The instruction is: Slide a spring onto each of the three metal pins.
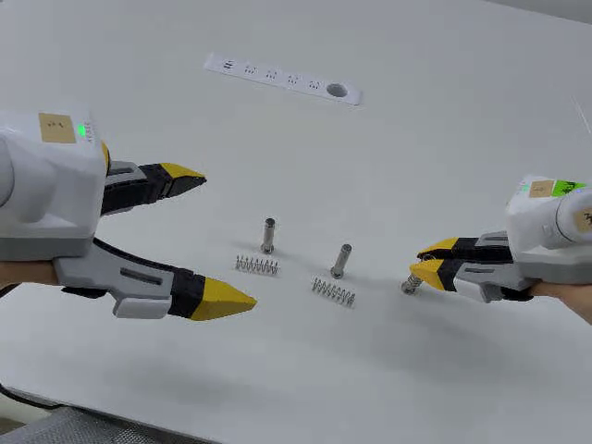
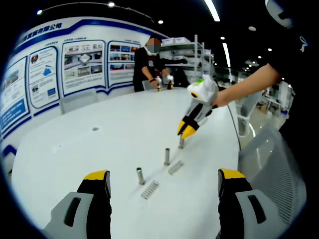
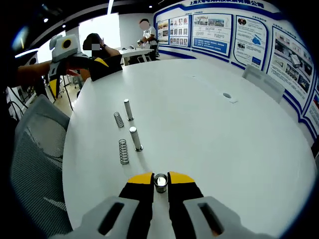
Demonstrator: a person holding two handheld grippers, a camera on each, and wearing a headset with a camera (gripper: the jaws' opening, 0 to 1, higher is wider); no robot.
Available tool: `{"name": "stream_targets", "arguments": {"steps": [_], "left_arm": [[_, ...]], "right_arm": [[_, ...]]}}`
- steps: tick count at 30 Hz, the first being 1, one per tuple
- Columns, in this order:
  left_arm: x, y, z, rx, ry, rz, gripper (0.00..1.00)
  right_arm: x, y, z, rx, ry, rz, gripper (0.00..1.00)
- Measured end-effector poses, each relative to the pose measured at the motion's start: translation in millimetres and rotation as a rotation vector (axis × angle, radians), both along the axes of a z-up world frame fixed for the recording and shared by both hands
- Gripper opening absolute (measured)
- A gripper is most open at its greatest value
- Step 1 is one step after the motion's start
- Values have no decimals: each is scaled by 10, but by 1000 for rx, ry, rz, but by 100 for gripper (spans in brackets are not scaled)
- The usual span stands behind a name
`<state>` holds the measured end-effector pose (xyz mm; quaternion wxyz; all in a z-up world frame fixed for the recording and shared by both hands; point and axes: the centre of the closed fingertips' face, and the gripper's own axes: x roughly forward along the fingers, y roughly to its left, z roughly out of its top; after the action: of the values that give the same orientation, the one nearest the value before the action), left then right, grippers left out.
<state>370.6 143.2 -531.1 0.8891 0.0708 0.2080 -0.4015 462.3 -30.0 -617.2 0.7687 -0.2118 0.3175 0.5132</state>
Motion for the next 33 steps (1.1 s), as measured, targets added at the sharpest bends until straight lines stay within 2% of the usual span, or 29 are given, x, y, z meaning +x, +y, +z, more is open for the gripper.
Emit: {"name": "stream_targets", "arguments": {"steps": [3, 7, 21, 26, 33], "left_arm": [[-19, 5, -12, -12, 9, 2, 92], [-25, 40, -40, -4, 13, 13, 91], [-74, 33, -60, -7, 27, 13, 91], [-54, 64, -15, -14, 20, 24, 91], [-67, 66, -19, -12, 19, 21, 90]], "right_arm": [[-5, 4, -54, -8, 4, 2, 11], [-19, 8, -103, -13, 13, -3, 11], [-35, 32, -102, -8, 28, -10, 12], [-50, 52, 26, 19, 17, -9, 14], [-3, 164, 386, 96, -47, -25, 15]]}}
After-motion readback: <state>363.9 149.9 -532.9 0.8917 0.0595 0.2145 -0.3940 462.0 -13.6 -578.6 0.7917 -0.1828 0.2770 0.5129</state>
